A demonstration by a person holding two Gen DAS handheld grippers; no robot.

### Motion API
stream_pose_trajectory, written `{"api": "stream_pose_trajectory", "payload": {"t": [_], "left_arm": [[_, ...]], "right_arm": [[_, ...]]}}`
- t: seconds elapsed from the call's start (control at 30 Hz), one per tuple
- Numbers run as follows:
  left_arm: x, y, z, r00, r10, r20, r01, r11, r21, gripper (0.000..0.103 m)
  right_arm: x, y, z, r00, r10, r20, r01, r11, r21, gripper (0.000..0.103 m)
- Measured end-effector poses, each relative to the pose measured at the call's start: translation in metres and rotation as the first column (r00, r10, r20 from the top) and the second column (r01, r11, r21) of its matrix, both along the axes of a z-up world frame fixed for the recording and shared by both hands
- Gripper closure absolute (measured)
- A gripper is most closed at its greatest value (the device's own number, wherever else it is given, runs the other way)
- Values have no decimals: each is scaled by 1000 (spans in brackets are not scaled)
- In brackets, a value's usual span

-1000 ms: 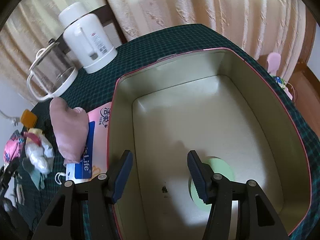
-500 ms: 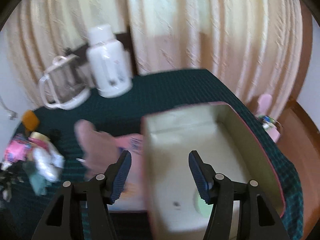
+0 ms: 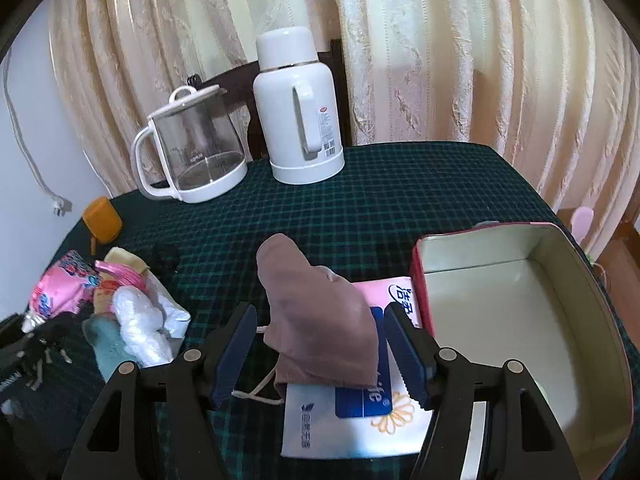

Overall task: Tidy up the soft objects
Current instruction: 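Grasp the mauve face mask on the tissue pack with the right gripper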

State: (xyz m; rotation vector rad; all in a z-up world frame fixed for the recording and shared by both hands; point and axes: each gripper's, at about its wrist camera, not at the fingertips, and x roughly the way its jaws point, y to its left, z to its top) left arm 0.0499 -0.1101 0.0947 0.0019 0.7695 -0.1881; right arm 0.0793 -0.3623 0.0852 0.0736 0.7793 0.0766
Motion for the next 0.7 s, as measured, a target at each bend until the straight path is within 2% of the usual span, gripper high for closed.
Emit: {"api": "stream_pose_trajectory", "payload": {"t": [0.2,0.5,0.7], "left_arm": [[7,10,-3,1000,22,0,-22,1000,-5,58],[16,26,-11,999,43,-27,-43,999,-26,58],[16,21,2,1000,20,11,-20,999,-26,58]], "right_arm": [[6,10,-6,1000,-4,0,4,999,-54,34],[11,18,-11,1000,-14,-3,13,997,-77,37],[6,17,-9,999,-34,19,36,997,-74,37]]}}
